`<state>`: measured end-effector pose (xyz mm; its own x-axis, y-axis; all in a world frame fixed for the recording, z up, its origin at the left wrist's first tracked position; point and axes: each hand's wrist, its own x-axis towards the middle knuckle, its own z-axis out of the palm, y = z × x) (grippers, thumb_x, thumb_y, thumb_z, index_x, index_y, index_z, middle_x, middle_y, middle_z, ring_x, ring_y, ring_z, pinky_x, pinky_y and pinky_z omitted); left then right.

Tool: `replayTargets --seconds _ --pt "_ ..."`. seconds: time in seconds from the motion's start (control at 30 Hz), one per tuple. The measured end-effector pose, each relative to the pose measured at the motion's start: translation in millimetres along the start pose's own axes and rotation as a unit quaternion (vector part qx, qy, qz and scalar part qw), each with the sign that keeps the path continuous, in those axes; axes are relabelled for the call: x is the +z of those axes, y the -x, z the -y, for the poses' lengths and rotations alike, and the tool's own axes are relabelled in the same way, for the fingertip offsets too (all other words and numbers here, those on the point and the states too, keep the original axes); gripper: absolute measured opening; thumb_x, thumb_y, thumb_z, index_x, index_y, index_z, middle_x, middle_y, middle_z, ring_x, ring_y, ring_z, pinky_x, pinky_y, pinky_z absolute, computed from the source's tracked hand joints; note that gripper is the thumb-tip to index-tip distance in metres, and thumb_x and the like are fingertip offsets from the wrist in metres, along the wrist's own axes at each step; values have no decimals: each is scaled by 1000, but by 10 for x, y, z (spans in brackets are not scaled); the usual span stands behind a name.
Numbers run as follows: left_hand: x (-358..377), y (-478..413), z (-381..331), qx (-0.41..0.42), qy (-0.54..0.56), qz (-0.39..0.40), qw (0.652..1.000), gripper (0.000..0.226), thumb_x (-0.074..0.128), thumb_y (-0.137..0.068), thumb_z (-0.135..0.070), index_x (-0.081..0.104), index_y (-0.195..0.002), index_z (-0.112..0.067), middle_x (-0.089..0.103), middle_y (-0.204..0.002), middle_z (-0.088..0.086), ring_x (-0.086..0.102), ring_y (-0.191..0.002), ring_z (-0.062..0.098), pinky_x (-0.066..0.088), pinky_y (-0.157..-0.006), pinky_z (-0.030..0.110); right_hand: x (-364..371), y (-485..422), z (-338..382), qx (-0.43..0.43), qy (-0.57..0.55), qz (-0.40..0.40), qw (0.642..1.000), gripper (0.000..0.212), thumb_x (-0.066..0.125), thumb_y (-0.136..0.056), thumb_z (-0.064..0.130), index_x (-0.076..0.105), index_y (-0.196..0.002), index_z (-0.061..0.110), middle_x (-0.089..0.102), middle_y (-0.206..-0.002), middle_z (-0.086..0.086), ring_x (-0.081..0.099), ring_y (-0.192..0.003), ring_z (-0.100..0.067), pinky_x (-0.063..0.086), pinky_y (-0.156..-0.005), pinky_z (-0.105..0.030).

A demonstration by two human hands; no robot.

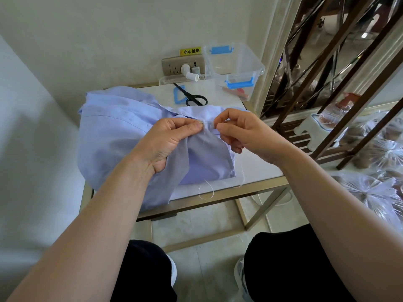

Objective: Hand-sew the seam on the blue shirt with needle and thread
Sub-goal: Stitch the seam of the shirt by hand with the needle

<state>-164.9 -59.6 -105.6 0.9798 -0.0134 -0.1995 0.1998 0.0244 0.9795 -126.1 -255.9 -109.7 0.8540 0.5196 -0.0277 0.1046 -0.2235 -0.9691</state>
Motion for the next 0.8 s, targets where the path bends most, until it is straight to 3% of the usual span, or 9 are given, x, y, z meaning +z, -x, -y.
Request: replayTargets --seconds 0.2,0.37,0.47,0.57,0.67,0.8 --pt "2 1 16 -2 11 4 1000 19 75 -76 -22 77 -91 -10 72 -100 14 63 -100 20 41 -108 41 -10 -14 41 -15 -5 -17 1000 19 44 -100 4 62 -99 9 66 -71 -4 38 -49 -14 41 -51 -22" --pt "-16 6 11 -6 26 7 1000 23 77 -64 -30 79 -82 -16 74 -93 8 64 -100 20 40 -111 41 -67 -32 -5 -33 16 -51 998 12 53 -98 7 64 -95 3 66 -70 5 41 -53 -13 41 -54 -25" --pt "-13 4 29 -4 15 16 1000 24 76 -69 -29 78 -87 -13 73 -99 13 64 -103 22 43 -109 40 -6 -31 -18 -38 40 -54 997 11 58 -97 10 67 -90 11 64 -68 8 43 -56 -15 40 -58 -27" --pt "8 0 22 -1 -1 11 1000 12 72 -81 -21 77 -87 -12 74 -94 9 65 -99 18 45 -105 36 51 -30 1 -40 29 -49 998 10 61 -95 11 68 -88 14 63 -67 10 46 -58 -11 42 -57 -23" --pt "-5 -15 29 -5 13 -9 1000 11 73 -82 -19 77 -88 -11 72 -100 15 64 -102 22 43 -109 41 34 -54 3 -46 19 -76 996 10 66 -92 11 71 -86 16 67 -69 8 48 -57 -9 44 -57 -24" --pt "7 2 29 -7 7 -12 1000 9 69 -86 -15 77 -83 -13 74 -88 8 65 -94 19 45 -104 37 78 -62 10 -61 43 -78 994 14 71 -89 12 72 -80 23 66 -68 10 49 -61 -14 45 -57 -23"
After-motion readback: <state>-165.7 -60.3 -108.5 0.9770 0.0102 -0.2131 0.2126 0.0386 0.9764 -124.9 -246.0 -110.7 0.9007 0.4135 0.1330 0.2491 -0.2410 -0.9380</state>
